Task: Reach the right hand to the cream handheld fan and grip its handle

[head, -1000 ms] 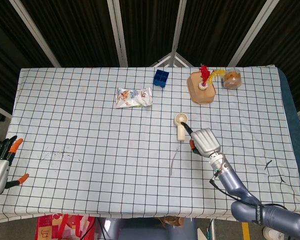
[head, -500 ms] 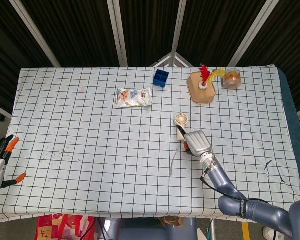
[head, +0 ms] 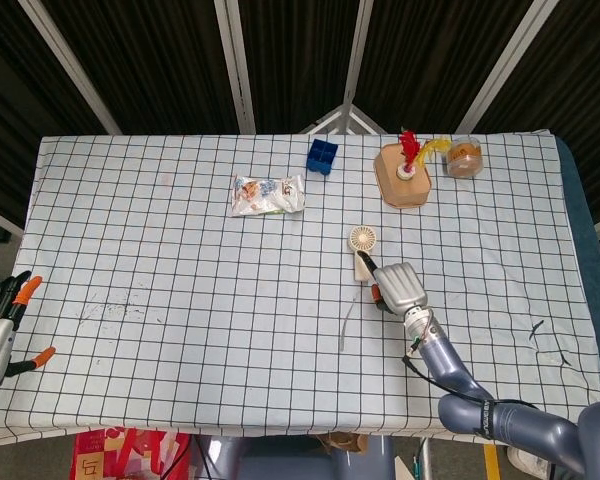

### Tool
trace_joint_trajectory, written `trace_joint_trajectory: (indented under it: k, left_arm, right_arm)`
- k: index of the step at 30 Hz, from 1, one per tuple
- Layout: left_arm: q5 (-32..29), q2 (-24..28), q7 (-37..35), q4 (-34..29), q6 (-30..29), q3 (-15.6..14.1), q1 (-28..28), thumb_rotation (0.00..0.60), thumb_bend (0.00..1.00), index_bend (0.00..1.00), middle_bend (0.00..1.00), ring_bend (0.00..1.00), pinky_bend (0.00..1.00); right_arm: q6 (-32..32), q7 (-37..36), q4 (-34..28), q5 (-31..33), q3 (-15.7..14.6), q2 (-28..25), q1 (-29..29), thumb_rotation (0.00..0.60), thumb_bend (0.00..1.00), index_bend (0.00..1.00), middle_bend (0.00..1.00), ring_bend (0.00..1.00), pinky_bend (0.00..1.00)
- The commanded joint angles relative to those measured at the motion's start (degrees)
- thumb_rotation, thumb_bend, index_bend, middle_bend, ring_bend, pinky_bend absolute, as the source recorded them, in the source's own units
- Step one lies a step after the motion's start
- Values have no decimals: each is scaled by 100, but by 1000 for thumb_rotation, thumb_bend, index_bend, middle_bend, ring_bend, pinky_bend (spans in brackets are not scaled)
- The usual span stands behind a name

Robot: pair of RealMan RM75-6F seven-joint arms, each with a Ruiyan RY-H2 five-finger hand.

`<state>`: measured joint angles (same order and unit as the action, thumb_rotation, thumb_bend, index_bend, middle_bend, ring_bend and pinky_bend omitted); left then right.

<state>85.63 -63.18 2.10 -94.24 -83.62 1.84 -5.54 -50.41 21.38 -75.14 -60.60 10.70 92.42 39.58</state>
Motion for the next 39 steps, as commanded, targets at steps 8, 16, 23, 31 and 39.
trace_joint_trajectory:
  k: [8,16,23,31,39]
  left_arm:
    - [-31,-8,17,6,37,0,-16,600,31,0,0,0,0]
    - [-45,-6,5,0,48,1,-21,600,31,0,0,0,0]
    - [-45,-3,10,-17,50,-6,-21,600,30,0,0,0,0]
    - [-28,17,-24,-39,43,-20,-13,600,30,0,0,0,0]
    - [-17,10,-14,-38,45,-21,-21,600,30,0,0,0,0]
  right_arm:
    - [32,-5,161,156,-27,63,30,600,690,69,844,880,835]
    - [11,-64,166,189,-46,96,29,600,689,69,844,880,835]
    - [14,-12,158,257,-46,121,64,600,688,70,844,880,835]
    - [32,23,187,344,-95,114,55,600,691,70,845,880,836]
    - [55,39,240,388,-132,193,71,600,694,70,844,880,836]
